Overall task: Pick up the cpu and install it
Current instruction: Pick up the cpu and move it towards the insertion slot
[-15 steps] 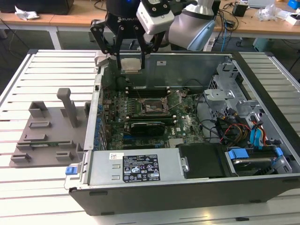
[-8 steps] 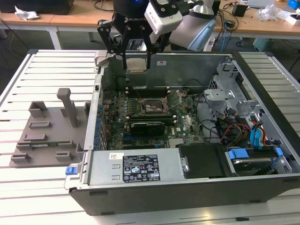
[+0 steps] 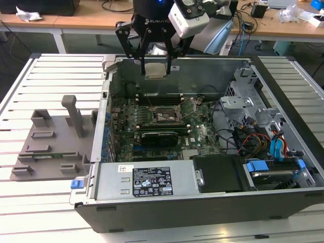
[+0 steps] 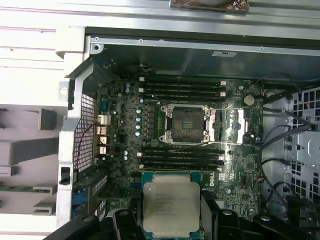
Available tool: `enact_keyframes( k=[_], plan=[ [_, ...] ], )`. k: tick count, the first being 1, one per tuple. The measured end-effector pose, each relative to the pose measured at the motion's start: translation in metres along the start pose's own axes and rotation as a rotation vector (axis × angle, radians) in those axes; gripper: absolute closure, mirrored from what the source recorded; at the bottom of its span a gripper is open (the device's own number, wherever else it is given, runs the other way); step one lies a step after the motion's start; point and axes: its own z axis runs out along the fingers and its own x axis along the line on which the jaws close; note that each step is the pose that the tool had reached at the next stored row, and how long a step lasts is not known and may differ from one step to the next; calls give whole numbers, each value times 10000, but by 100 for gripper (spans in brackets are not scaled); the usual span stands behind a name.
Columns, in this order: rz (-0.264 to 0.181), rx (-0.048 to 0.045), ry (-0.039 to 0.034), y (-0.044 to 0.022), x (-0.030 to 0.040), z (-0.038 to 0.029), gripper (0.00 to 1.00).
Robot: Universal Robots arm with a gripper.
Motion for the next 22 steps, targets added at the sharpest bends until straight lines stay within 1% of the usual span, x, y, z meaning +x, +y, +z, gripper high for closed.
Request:
enact_keyframes(
  k=[7, 9, 15, 19, 22],
  plan=[
    [2, -1, 3, -4, -85, 4, 45],
    [1, -1, 4, -5, -124, 6, 45],
    [1, -1, 7, -9, -203, 11, 45],
    [0, -1, 8, -13, -280, 15, 45],
    [1, -1, 9, -14, -319, 18, 45]
  ],
)
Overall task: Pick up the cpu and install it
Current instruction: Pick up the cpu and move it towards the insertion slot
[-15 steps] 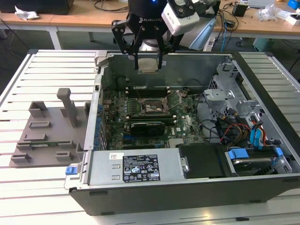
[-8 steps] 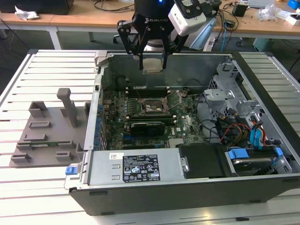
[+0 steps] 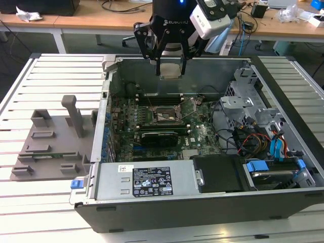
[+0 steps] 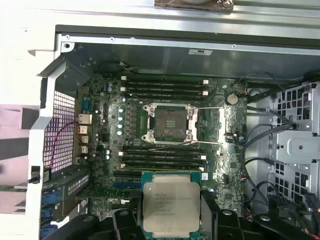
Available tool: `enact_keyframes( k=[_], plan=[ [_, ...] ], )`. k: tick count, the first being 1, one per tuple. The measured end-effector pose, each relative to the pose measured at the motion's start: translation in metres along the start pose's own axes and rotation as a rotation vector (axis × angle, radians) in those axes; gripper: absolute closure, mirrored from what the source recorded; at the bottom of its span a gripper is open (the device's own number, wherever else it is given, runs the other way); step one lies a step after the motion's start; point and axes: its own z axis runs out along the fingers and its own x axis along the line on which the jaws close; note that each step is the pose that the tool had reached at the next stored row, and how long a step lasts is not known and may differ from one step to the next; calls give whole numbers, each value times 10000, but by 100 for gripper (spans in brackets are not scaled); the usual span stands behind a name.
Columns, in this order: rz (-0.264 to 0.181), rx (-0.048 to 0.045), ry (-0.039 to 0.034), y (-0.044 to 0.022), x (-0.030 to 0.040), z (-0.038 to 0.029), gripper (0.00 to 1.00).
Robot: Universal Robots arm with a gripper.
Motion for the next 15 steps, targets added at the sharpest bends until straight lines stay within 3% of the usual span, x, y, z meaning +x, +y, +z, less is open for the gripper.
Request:
enact_keyframes(
  k=[15],
  plan=[
    [0, 1, 2, -8, -181, 17, 45]
  ],
)
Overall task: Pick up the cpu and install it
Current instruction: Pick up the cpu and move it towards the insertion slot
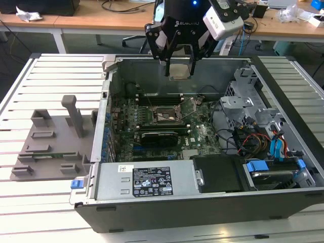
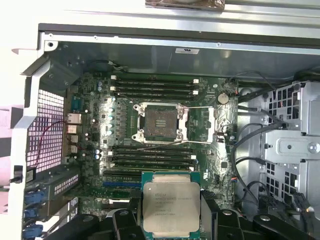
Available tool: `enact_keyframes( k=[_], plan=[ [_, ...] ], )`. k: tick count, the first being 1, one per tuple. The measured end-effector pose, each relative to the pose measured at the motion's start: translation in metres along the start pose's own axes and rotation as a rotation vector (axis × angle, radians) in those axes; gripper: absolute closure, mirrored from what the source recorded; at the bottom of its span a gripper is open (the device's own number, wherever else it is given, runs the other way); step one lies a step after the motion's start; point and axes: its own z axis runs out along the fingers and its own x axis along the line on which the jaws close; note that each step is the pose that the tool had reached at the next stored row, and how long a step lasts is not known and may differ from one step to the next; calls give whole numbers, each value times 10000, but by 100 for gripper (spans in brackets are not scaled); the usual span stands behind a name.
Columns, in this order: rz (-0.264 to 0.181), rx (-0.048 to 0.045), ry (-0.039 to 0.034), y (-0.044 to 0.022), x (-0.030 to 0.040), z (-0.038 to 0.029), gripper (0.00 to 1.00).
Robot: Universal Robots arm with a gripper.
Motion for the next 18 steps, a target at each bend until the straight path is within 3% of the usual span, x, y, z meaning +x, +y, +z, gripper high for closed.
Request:
enact_keyframes(
  k=[18],
  plan=[
    [0, 0, 1, -8, -177, 24, 45]
  ],
)
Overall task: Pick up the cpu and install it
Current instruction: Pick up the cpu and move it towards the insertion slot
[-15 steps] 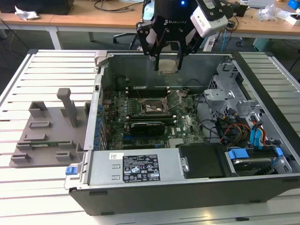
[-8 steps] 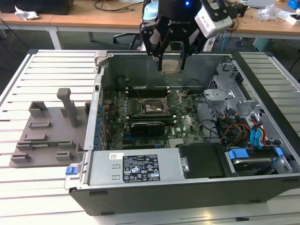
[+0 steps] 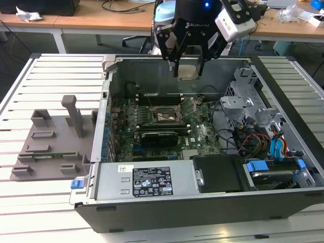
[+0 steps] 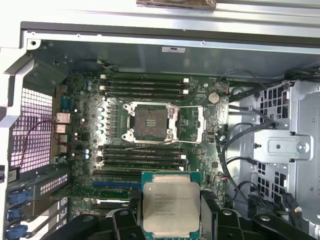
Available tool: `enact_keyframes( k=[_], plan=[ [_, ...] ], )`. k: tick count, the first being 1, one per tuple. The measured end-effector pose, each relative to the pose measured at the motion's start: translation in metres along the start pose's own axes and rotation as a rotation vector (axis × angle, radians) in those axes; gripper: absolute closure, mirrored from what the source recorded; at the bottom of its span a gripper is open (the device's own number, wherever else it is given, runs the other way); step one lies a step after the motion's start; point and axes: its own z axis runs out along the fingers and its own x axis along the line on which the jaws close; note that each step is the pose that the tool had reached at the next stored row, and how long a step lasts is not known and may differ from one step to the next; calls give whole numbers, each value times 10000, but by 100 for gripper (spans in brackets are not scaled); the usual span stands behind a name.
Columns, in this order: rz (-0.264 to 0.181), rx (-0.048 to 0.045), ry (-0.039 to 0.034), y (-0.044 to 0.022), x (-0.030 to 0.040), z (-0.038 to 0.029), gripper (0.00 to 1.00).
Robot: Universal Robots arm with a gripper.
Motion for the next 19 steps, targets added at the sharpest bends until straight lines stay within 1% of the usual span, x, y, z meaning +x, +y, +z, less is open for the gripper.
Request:
enact_keyframes(
  k=[12, 14, 19],
  plan=[
    [0, -2, -1, -3, -67, 18, 45],
    [0, -1, -1, -3, -82, 36, 45],
    [0, -1, -1, 8, -84, 130, 45]
  ],
)
